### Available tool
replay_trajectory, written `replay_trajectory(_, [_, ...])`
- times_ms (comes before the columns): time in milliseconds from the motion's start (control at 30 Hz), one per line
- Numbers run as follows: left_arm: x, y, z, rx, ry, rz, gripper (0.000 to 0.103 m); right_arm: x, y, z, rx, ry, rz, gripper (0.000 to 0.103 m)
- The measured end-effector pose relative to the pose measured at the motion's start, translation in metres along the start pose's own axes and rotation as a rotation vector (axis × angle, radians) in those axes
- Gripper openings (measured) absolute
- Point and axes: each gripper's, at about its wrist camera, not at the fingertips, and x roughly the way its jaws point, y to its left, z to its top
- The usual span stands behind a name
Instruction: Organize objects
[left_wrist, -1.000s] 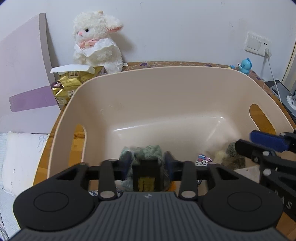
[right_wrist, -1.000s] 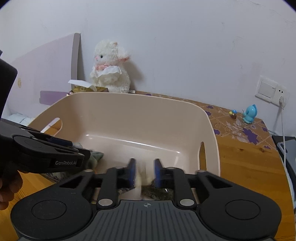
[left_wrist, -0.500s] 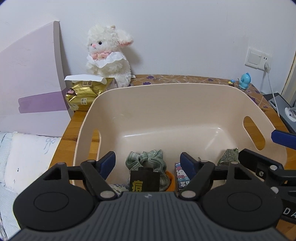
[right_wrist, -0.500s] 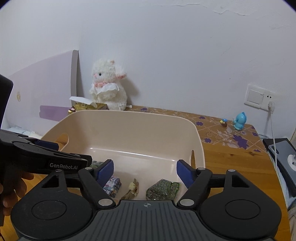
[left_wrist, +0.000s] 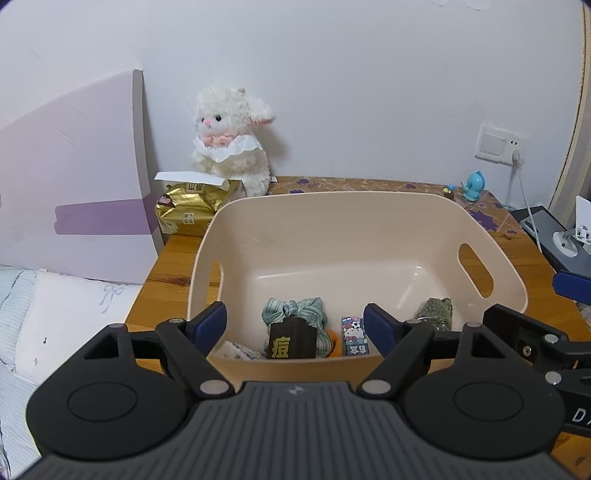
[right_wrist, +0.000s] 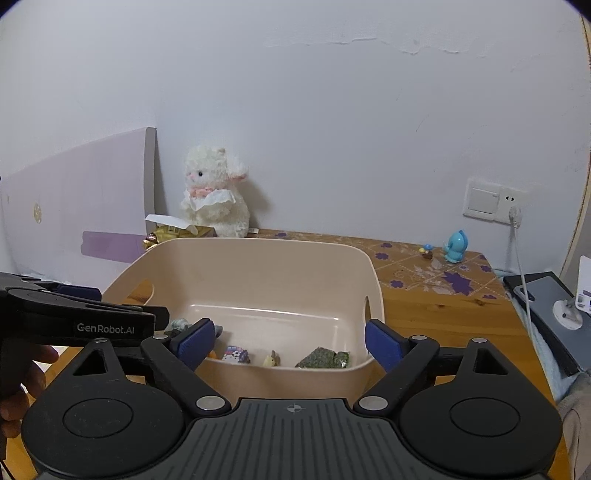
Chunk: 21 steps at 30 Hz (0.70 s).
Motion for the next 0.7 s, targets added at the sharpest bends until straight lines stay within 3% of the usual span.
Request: replay_trajectory(700, [-0.074, 0.010, -0.037, 0.007, -0.112, -0.020, 0.087, -0.074, 0.011, -0.022, 0.016, -0.062, -0.007, 0.097])
